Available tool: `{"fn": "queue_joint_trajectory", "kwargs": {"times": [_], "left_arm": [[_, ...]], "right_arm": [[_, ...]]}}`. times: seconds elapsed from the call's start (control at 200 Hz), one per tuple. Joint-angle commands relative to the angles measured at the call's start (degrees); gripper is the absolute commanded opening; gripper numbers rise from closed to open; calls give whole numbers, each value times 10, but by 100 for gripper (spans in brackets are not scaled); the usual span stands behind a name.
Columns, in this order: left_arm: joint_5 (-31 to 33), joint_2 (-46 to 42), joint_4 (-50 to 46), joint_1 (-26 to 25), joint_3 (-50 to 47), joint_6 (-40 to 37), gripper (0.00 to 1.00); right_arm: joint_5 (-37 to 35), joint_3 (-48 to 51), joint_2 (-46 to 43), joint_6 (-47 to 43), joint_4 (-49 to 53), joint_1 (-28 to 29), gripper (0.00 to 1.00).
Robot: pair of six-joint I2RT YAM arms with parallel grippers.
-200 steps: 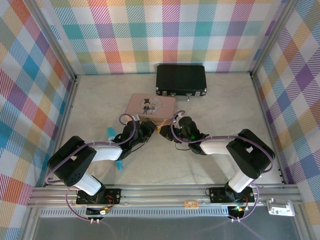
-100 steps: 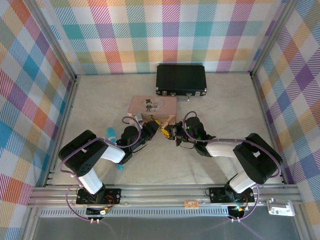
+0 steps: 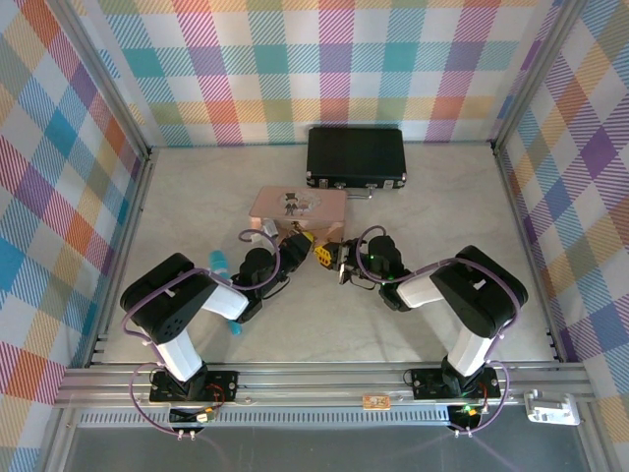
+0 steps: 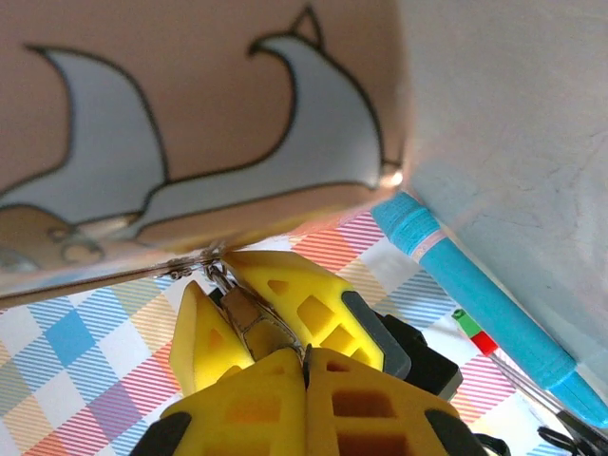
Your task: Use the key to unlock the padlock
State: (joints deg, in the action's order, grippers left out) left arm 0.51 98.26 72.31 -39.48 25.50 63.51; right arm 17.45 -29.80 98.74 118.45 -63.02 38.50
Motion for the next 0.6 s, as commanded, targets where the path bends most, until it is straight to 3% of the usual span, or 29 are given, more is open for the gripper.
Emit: {"fn": "queue_joint_trajectory", "kwargs": {"times": [0.0, 0.185, 0.42, 0.595], "left_arm": [[-104, 10, 50, -55, 22, -3, 0], [-73, 24, 43, -55, 29, 16, 0], [-60, 54, 32, -51, 40, 49, 0], [-56, 37, -50, -51, 49, 36, 0]], "right_arm": [[15, -8, -13, -6, -3, -7, 4], [-24, -7, -69, -194, 143, -18, 11], [-59, -22, -152, -403, 359, -21, 34], [-149, -29, -282, -550, 572, -20, 50]]}}
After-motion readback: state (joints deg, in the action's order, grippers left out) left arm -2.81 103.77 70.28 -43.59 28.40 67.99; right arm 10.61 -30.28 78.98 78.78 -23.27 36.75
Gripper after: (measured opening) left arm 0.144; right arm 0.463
